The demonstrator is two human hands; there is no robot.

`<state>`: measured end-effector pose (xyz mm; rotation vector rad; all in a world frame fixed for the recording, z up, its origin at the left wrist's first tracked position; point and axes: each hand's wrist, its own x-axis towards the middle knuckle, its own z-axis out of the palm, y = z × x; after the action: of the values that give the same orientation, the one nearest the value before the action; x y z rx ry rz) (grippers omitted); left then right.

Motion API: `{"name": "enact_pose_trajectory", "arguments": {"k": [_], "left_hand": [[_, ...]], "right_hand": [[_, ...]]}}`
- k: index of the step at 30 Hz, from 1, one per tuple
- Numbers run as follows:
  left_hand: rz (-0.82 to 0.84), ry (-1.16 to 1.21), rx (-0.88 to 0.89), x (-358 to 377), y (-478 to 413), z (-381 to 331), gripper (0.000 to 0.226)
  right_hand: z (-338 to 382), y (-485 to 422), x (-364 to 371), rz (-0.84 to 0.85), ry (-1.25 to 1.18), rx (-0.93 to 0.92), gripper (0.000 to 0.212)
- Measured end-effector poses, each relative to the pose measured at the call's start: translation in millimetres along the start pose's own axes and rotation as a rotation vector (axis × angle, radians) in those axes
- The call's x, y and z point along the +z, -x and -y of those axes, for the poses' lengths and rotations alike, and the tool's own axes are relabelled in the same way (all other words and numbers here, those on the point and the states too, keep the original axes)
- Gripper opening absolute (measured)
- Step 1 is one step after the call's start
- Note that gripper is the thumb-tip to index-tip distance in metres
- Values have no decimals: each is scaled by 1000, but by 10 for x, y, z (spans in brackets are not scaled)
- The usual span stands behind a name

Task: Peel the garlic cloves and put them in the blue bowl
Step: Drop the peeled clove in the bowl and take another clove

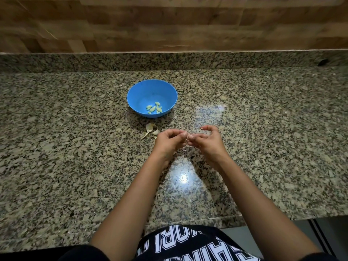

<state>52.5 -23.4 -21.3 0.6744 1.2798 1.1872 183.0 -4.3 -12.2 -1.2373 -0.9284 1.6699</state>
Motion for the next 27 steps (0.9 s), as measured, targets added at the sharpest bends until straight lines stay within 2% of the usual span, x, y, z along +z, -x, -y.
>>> {"name": "enact_pose_trajectory", "arguments": {"k": [2,3,6,9,13,17,22,24,27], "left_hand": [[-60,72,-25,-23,-44,21,2],[-110,15,-10,-47,-70,45,1],[-213,-367,82,-117,-114,113,1],[-193,-709,195,-136,-92,137,4],[-158,-907,301,-126,-114,168,10],[-141,-954,377,-173,-125,221,6],[-105,-949,474,-240,-46,302,25],[-103,-933,473,-253,15,352,29],[-176,-821,467,-300,164,400,31]], "right_hand": [[15,-41,-8,0,6,7,41],[24,-73,-9,-10,46,1,42],[71,-205,-11,-74,292,-35,42],[92,-381,18,-115,485,-77,37],[61,-555,30,-130,579,-117,30],[21,-531,-23,-179,550,-114,20],[-131,-187,-130,-132,714,-239,23],[-231,-21,-153,-60,848,-287,33],[-393,192,-139,110,1094,-293,59]]}}
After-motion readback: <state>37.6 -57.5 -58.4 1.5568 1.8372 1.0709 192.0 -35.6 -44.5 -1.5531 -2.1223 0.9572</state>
